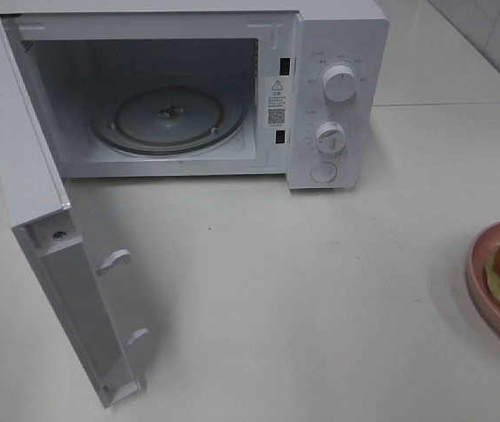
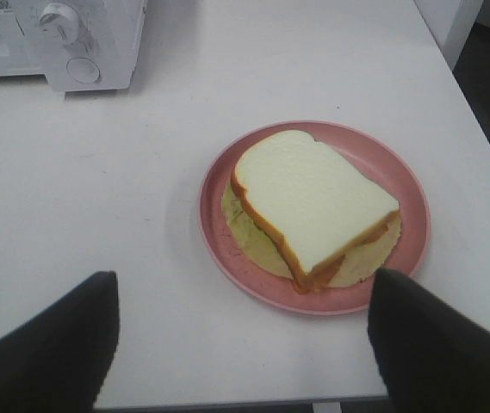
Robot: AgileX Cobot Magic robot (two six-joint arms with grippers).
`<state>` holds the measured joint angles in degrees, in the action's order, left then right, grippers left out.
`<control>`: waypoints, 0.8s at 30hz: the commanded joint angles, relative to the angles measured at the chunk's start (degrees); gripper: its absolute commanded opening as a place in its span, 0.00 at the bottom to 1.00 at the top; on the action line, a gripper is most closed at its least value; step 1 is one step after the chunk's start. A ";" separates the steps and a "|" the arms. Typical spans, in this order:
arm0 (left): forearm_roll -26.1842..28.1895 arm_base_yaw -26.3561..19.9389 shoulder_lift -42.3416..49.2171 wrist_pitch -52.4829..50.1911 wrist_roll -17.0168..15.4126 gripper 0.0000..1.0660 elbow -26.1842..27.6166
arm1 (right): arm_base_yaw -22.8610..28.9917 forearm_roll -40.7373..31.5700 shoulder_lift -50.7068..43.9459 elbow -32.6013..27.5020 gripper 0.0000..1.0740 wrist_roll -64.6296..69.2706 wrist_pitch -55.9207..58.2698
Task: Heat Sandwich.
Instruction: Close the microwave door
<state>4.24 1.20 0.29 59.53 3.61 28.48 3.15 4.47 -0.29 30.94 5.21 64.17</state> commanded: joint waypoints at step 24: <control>0.17 -0.11 1.15 0.00 0.17 0.97 -0.17 | -0.46 -0.97 -1.43 -2.12 0.71 -0.34 -4.58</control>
<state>4.24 1.20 0.29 59.53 3.61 28.48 3.15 3.50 -0.29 28.93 5.21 60.05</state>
